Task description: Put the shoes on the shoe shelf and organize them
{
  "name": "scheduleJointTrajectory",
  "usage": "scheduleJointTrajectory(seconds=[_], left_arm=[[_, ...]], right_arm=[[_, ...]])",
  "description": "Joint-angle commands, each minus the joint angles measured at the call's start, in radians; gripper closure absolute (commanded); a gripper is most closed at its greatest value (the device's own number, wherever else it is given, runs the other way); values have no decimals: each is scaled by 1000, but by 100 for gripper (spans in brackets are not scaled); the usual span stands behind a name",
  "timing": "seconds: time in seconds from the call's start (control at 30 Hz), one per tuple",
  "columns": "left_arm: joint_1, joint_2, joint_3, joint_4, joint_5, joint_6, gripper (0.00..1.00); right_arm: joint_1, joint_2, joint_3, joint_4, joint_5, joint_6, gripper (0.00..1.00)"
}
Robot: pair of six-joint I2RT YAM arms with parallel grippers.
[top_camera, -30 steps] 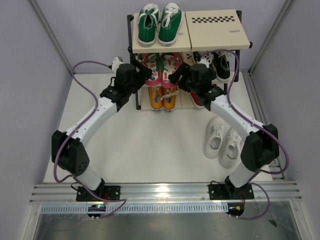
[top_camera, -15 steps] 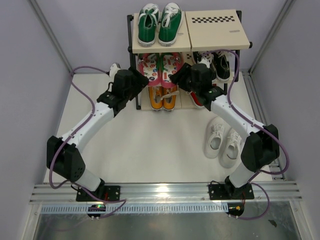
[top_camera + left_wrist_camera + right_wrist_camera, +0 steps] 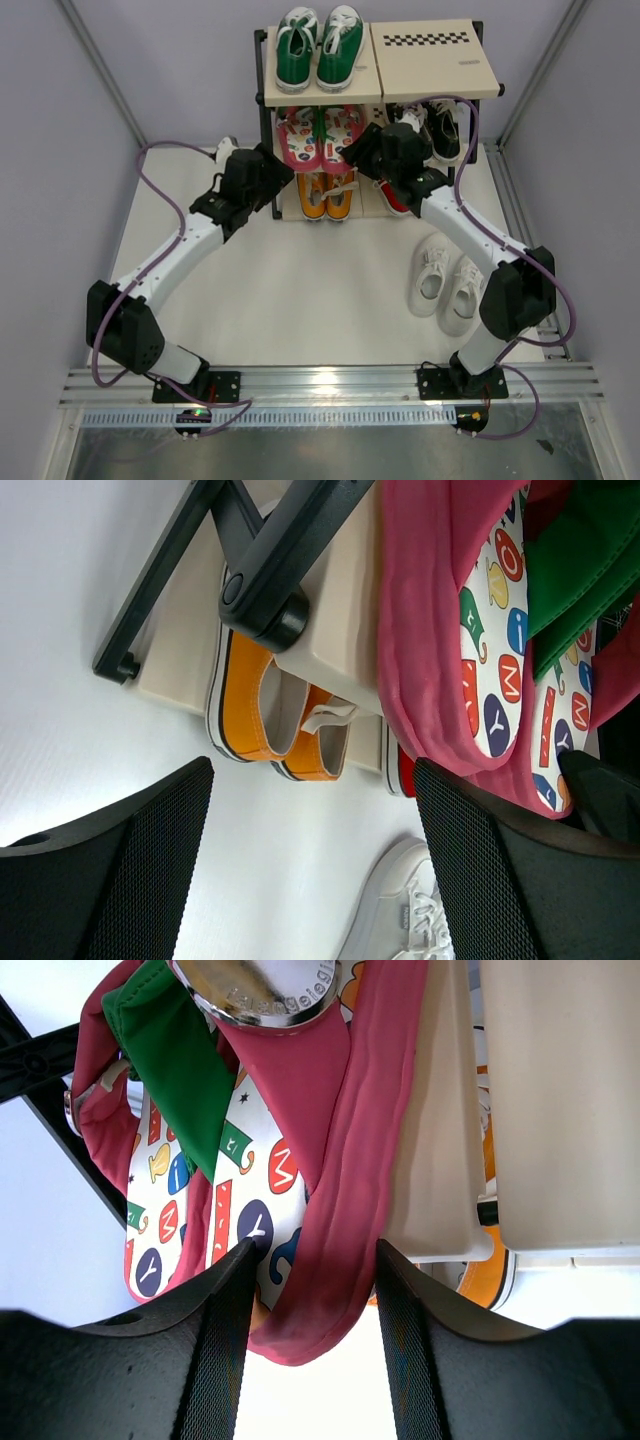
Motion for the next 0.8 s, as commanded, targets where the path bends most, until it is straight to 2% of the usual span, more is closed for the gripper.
scheduleJointTrajectory(seconds=[0.0,0.23,0.3,0.33,0.43,0.57,0.77], left_arm=[[0,-39,-3,9,7,26,16],[0,-49,-17,8,11,25,16],[0,-53,-20,8,13,29,16],[0,-59,-20,6,13,32,16],[0,-72,-31,3,11,46,16],[0,-108,-37,-1,4,70,16],[0,-149,-20,-60,16,158,15]], right_arm=[[-6,30,47,12,28,-26,52],[-8,41,54,-1,11,-25,49],[-8,41,57,-19,9,-31,45],[-8,35,59,-28,8,-34,38],[-8,9,54,-70,11,-40,25],[-8,-31,53,-122,9,-53,12],[-8,-115,12,-189,-34,-56,9]])
